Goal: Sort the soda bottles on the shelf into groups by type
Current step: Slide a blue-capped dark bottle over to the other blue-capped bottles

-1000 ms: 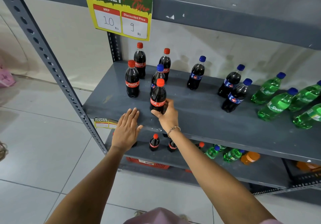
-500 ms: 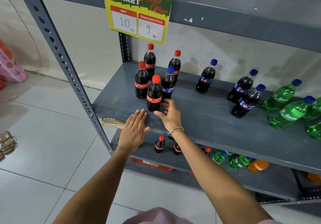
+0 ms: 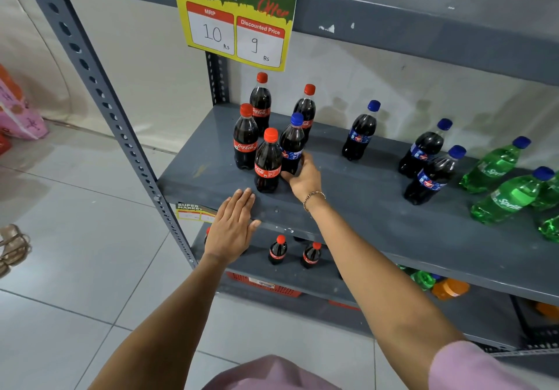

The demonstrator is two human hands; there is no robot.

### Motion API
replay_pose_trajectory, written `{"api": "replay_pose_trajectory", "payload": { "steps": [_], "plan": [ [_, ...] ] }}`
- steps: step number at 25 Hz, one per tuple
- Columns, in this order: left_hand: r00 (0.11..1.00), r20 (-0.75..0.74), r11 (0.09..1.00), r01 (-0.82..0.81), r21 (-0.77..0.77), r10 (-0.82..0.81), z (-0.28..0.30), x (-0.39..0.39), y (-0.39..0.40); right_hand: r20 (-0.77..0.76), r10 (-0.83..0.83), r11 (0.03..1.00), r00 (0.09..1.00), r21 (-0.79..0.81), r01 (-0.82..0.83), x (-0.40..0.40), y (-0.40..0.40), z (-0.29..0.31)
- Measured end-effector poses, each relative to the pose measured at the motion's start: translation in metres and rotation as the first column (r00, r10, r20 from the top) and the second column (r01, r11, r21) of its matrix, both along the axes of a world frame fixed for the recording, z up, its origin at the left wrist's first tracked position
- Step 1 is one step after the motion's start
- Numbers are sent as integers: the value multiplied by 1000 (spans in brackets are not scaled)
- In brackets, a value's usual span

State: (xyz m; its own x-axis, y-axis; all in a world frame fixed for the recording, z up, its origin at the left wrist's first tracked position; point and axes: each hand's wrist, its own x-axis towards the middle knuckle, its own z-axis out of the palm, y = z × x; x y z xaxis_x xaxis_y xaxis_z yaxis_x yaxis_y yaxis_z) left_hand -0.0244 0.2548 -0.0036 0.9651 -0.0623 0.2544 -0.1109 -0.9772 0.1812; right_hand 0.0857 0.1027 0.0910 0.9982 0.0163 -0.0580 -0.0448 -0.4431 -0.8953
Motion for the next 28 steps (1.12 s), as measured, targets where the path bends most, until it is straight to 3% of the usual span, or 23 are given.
{"api": "replay_pose_trajectory", "payload": {
  "steps": [6,13,22,28],
  "plan": [
    [1000,-12,1000,-6,-2,6,1,-1,1,-9,-65,995,998,81,65,7,5,-8],
    [1000,8,1000,-5,-2,5,1,-1,1,4,-113,994,994,-9,113,4,-37,-9],
    [1000,27,1000,-6,-25,6,1,-1,-1,22,-268,964,963,4,268,5,-102,-8],
    [1000,11,999,-2,-32,3,1,-2,-1,16,-282,959,959,-18,282,9,-116,-10]
  ]
}}
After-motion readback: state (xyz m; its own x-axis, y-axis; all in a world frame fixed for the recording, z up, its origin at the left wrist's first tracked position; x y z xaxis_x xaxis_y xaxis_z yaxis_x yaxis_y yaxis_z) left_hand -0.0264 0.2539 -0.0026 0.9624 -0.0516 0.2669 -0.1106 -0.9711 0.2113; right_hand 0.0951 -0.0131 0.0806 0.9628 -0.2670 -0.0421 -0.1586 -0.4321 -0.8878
